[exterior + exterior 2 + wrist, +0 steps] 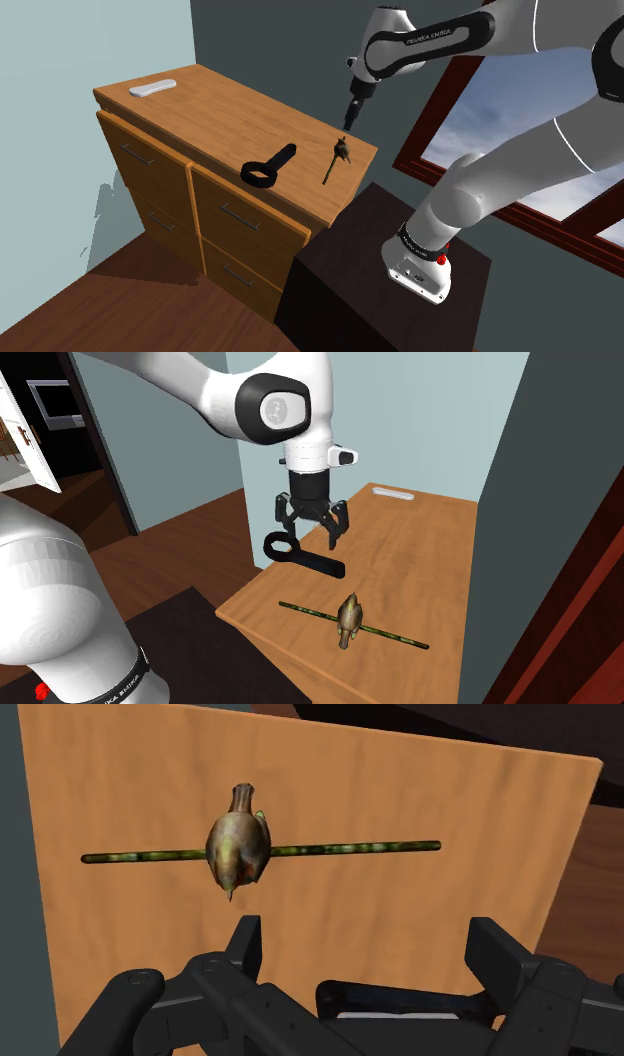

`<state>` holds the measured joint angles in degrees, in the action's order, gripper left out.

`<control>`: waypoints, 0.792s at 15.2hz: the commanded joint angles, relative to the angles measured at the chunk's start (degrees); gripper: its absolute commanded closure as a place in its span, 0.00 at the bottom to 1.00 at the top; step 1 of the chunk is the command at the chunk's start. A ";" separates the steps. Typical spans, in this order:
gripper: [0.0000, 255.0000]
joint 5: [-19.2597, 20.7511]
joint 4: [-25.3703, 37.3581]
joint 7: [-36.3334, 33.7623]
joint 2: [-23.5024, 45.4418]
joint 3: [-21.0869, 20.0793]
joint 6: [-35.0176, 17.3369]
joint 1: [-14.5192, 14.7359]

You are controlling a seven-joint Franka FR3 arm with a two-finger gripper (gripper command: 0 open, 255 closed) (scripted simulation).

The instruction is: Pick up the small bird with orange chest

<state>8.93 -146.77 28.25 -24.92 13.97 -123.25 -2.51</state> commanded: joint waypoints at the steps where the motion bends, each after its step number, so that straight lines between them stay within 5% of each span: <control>1: 0.00 0.60 0.28 2.37 3.99 1.31 -3.83 0.02; 12: 0.00 -1.82 6.24 15.63 25.95 6.31 -20.07 -0.29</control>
<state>7.57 -140.99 43.09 -0.33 20.14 -142.38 -2.70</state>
